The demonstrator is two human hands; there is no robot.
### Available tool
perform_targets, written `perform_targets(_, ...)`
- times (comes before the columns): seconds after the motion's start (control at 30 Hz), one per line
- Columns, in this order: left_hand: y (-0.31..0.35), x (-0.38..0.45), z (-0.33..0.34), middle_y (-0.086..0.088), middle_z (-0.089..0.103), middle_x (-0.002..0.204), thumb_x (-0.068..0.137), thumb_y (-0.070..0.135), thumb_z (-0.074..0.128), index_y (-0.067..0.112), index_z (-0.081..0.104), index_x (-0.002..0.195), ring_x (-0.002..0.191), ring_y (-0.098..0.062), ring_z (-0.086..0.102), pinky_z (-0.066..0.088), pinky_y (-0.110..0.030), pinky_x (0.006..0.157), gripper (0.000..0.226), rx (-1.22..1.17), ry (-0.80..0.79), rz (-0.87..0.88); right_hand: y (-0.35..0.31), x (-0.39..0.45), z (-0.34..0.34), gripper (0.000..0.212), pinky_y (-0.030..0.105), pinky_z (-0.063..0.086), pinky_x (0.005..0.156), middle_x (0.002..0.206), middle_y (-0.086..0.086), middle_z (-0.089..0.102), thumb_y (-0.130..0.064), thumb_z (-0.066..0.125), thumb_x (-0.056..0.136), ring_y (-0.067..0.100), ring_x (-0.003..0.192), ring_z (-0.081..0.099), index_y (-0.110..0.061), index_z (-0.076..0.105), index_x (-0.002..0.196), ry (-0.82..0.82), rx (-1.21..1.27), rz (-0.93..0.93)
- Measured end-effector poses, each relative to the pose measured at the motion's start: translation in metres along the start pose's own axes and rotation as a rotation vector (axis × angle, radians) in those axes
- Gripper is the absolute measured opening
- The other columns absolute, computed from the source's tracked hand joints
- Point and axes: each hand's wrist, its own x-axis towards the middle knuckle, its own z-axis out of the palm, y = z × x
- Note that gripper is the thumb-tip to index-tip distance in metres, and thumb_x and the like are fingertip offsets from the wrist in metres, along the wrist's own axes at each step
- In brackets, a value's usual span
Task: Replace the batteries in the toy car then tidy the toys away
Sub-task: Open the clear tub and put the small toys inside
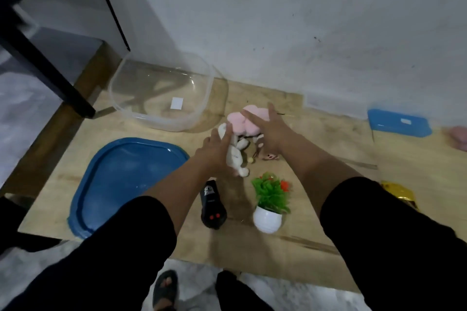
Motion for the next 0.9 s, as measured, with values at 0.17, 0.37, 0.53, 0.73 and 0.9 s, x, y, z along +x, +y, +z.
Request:
perform_targets(0.17,0.01,0.009,0.004,-0.013,-0.01,0.157,0.07,0.035,0.081,0.024,-0.021,0.147,0.138,-0.043,0.013,0.029,-0.048,0.109,0.128,-0.053,0.035,-0.044,-0.006,0.016,0.003,0.11,0.056,0.021,0.112,0.157,0.004,-0.012,-0.046,0.078,0.063,0.037,0.143,0.0,-0.049,0.004,0.144,-0.136,-0.102,-0.027)
perform_targets(0.37,0.008,0.015,0.004,-0.017,-0.006,0.157,0.07,0.03,0.08,0.021,-0.017,0.148,0.137,-0.039,0.024,0.034,-0.041,0.106,0.126,-0.052,0.066,-0.025,0.005,0.017,0.004,0.083,0.047,0.038,0.103,0.146,0.012,0.025,-0.028,0.074,0.073,0.04,0.128,0.036,-0.04,0.026,0.14,-0.052,-0.102,-0.074)
perform_targets(0.53,0.019,0.014,-0.014,-0.018,-0.001,0.157,0.07,0.026,0.08,0.018,-0.017,0.148,0.138,-0.039,0.024,0.036,-0.041,0.105,0.125,-0.075,0.159,0.049,0.001,-0.002,-0.027,0.064,0.037,0.05,0.087,0.128,0.008,0.042,-0.023,0.071,0.062,0.031,0.108,0.052,-0.035,0.043,0.119,0.047,-0.043,-0.178)
perform_targets(0.73,0.03,0.008,-0.082,-0.016,0.006,0.158,0.071,0.026,0.08,0.013,-0.01,0.15,0.142,-0.034,0.019,0.03,-0.036,0.109,0.121,-0.072,0.319,0.134,-0.029,-0.019,-0.098,0.067,0.037,0.046,0.09,0.126,0.014,0.038,-0.021,0.072,0.069,0.035,0.113,0.045,-0.027,0.044,0.13,0.201,-0.112,-0.226)
perform_targets(0.9,-0.011,-0.011,-0.128,-0.012,0.006,0.159,0.067,0.026,0.084,0.015,-0.011,0.15,0.143,-0.029,0.017,0.025,-0.032,0.11,0.126,-0.084,0.378,0.111,-0.084,-0.013,-0.106,0.07,0.035,0.047,0.087,0.121,0.012,0.038,-0.022,0.073,0.065,0.034,0.108,0.046,-0.031,0.046,0.129,0.238,-0.093,-0.271)
